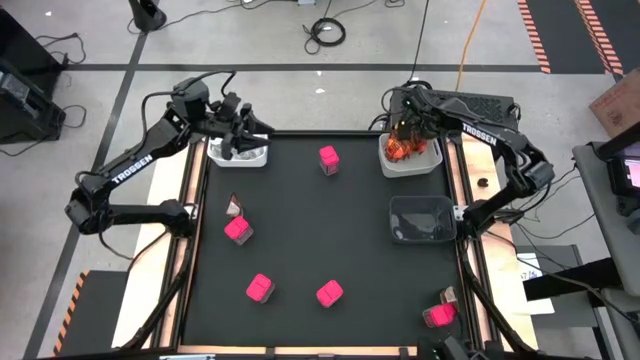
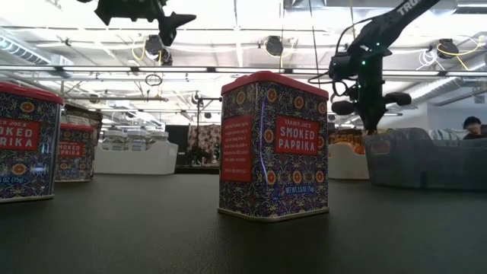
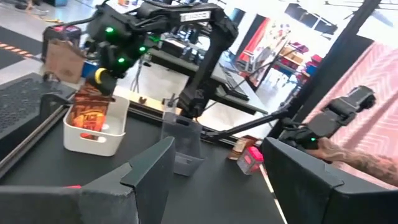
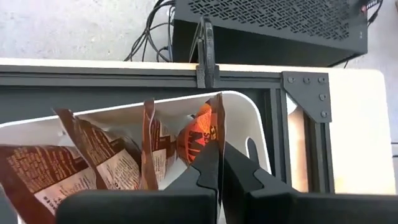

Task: Sort spices by type
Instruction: Put the orange seasoning bag into the right white bin

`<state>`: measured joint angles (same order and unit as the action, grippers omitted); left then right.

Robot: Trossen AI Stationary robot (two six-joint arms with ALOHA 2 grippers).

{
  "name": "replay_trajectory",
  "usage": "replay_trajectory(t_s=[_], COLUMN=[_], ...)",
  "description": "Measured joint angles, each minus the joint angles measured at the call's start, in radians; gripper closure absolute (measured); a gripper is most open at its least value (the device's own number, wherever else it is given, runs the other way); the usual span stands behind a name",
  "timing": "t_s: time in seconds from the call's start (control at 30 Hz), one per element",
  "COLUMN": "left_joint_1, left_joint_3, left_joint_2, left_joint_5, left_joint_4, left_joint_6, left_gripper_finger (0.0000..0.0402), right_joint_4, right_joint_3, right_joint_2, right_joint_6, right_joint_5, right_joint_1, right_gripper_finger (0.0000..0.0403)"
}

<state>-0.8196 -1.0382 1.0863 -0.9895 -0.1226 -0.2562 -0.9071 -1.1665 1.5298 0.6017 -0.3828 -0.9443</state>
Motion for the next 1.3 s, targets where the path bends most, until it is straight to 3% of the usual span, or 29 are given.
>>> replay_trajectory(t_s=[0.33, 0.83, 1.1, 1.3], left_joint_1=[0.000, 0.022, 0.013, -0.025], left_joint_3=[0.000, 0.000, 0.000, 0.000], left_joint_2=[-0.001, -0.001, -0.069, -0.160], left_joint_5=[-0.003, 0.158, 0.181, 0.326], left_joint_4=[0.005, 0.010, -0.026, -0.261], left_joint_6=[-0.027, -0.103, -0.092, 0.041], left_gripper_finger=[0.0155, 0.0155, 0.0155, 0.0155], right_joint_4=[0.000, 0.036, 0.028, -0.011], right_joint_3=[0.000, 0.000, 0.000, 0.000], right_joint_2=[0.057, 0.041, -0.024, -0.107], right_joint_6=[-0.004, -0.085, -0.101, -0.089], right_joint_5=[0.024, 0.023, 0.023, 0.085], right_joint_1=[0.004, 0.004, 0.004, 0.007], right_gripper_finger=[0.0403, 0.0401, 0.0316, 0.0242])
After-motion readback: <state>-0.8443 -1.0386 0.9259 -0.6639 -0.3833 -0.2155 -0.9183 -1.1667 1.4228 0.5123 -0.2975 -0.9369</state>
